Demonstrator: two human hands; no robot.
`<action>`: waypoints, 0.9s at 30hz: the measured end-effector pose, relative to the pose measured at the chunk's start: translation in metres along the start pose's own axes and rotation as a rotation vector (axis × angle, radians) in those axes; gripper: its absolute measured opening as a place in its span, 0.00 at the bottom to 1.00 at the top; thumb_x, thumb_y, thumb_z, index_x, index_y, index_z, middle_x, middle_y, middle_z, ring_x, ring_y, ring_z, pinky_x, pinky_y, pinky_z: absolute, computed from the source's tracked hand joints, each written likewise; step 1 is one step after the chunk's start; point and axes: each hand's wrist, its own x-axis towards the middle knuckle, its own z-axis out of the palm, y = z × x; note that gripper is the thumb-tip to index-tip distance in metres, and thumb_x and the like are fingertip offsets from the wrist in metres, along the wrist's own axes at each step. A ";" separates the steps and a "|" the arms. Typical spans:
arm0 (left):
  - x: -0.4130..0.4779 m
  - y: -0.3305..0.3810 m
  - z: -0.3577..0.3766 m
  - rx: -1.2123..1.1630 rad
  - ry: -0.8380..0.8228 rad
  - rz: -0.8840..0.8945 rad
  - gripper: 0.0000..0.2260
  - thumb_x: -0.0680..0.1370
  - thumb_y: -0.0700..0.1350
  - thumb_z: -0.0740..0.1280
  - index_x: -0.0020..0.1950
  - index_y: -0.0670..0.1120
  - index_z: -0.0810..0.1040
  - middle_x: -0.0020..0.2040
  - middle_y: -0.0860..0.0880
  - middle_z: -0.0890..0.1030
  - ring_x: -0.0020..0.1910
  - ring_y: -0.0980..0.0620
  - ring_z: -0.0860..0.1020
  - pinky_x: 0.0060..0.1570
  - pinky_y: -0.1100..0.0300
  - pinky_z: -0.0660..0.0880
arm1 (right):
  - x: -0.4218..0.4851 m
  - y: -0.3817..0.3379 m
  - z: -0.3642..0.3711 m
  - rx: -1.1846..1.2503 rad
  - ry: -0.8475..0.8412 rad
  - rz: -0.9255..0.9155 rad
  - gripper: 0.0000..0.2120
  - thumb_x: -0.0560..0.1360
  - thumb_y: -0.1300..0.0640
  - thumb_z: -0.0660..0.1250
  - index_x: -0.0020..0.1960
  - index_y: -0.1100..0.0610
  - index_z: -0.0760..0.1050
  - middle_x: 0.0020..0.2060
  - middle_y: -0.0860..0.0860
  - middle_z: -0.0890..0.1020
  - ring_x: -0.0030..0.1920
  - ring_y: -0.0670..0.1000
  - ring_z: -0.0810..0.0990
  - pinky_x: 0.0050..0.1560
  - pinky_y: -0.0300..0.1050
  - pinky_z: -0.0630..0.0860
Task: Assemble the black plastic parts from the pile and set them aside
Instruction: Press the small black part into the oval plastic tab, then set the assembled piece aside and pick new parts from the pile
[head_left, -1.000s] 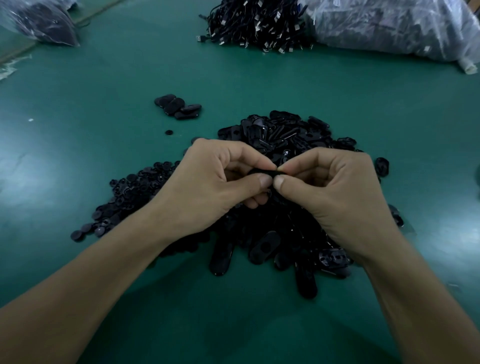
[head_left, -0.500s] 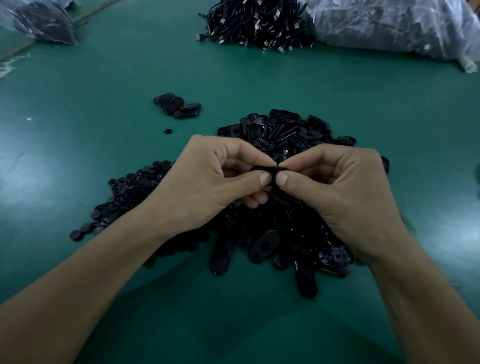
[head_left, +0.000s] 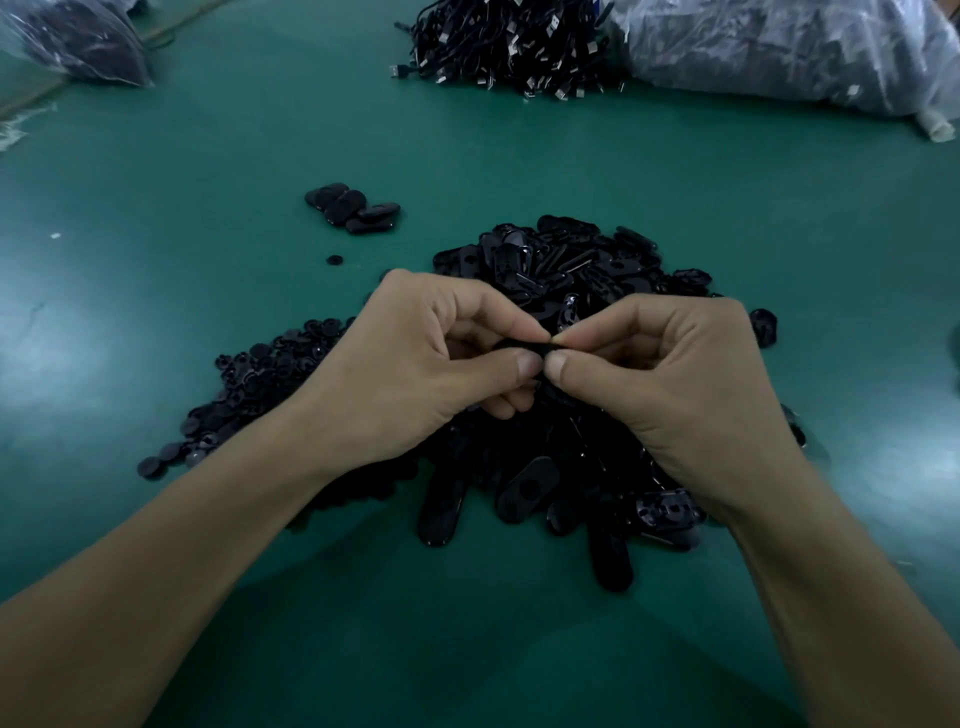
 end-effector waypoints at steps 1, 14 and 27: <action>0.000 0.000 0.000 -0.006 0.007 -0.002 0.06 0.75 0.34 0.72 0.46 0.45 0.83 0.37 0.45 0.86 0.35 0.51 0.85 0.36 0.64 0.80 | 0.000 0.000 0.000 0.006 0.001 -0.005 0.06 0.69 0.63 0.78 0.39 0.54 0.84 0.33 0.48 0.86 0.33 0.45 0.84 0.36 0.35 0.78; 0.003 -0.005 0.000 0.016 0.045 -0.038 0.05 0.76 0.36 0.73 0.45 0.46 0.83 0.36 0.46 0.86 0.34 0.51 0.85 0.35 0.64 0.80 | 0.001 0.006 0.000 -0.036 0.000 -0.034 0.05 0.71 0.61 0.78 0.44 0.52 0.85 0.36 0.45 0.87 0.38 0.44 0.86 0.40 0.35 0.79; 0.027 -0.020 -0.041 0.333 0.492 0.025 0.04 0.73 0.50 0.77 0.40 0.57 0.83 0.34 0.57 0.83 0.31 0.59 0.78 0.37 0.61 0.78 | -0.001 0.018 -0.006 -0.636 0.120 -0.092 0.16 0.75 0.42 0.69 0.60 0.45 0.81 0.42 0.40 0.77 0.44 0.42 0.74 0.45 0.36 0.69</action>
